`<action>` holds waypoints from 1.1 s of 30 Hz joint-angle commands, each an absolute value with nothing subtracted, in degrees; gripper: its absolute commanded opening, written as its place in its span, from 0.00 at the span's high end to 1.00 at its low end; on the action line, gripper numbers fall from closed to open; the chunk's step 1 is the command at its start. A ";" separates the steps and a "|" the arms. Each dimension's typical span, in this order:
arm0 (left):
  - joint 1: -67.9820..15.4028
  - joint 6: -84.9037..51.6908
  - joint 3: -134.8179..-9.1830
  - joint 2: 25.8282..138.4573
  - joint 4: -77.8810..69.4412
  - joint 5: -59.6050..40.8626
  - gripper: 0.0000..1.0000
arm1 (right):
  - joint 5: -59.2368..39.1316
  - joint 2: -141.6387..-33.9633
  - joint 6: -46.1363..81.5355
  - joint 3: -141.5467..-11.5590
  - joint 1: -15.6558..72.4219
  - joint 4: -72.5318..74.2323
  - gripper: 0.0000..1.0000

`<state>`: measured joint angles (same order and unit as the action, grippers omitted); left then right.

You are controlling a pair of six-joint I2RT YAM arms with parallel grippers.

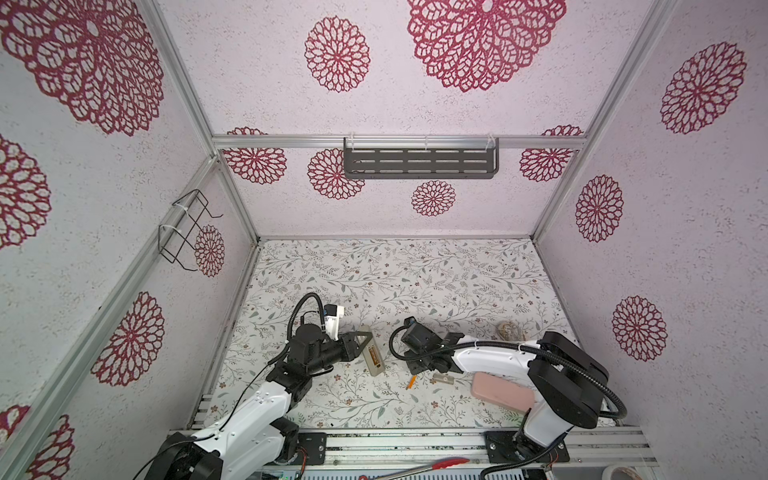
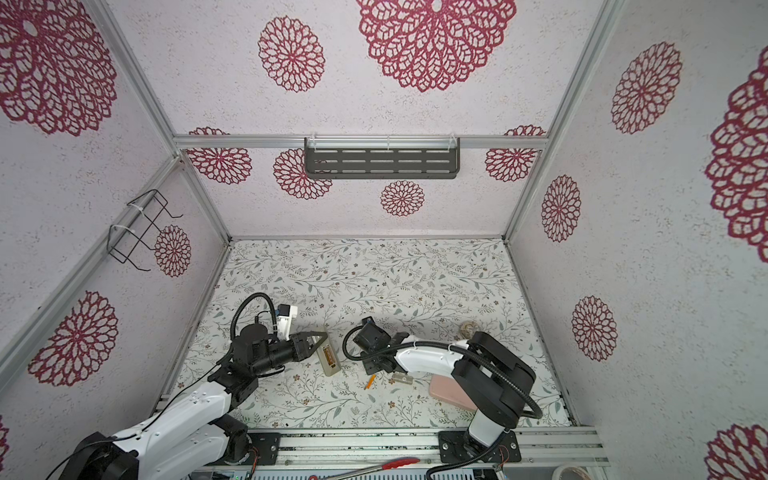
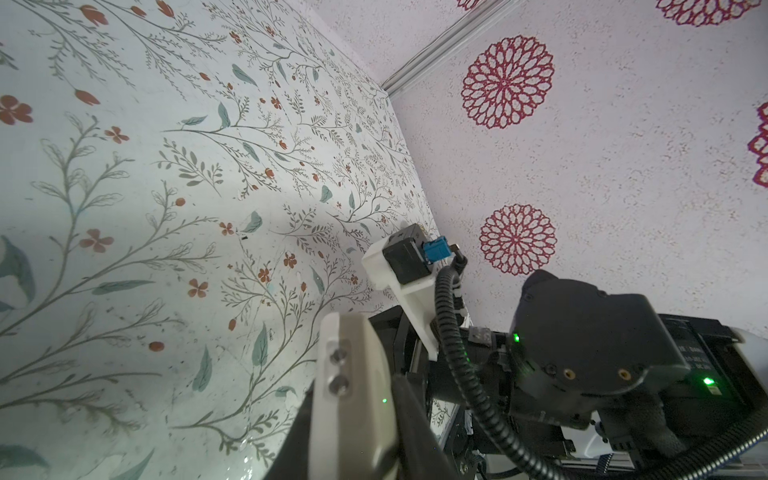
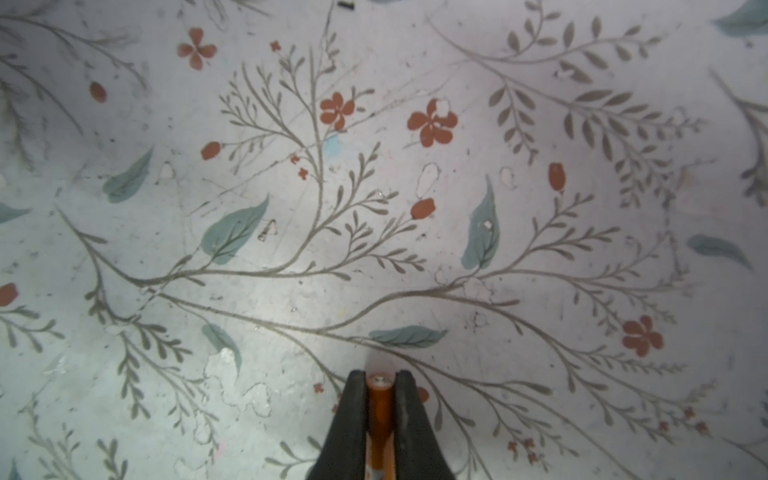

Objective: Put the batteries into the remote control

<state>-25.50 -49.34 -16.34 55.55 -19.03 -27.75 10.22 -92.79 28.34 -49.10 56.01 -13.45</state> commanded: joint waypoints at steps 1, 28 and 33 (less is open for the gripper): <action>-25.87 -49.47 -17.81 56.54 -21.38 -28.12 1.00 | 10.76 -86.84 24.36 -48.01 56.08 -9.43 0.97; -26.94 -52.84 -22.85 63.00 -23.99 -28.74 1.00 | 4.98 -66.85 14.94 -33.39 58.81 23.36 1.00; -26.90 -54.20 -23.54 63.20 -25.05 -29.16 1.00 | 4.88 -65.50 13.92 -30.57 60.57 32.33 1.00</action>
<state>-26.63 -52.73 -22.28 63.02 -22.17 -28.18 5.58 -67.53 15.84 -31.14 59.68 23.27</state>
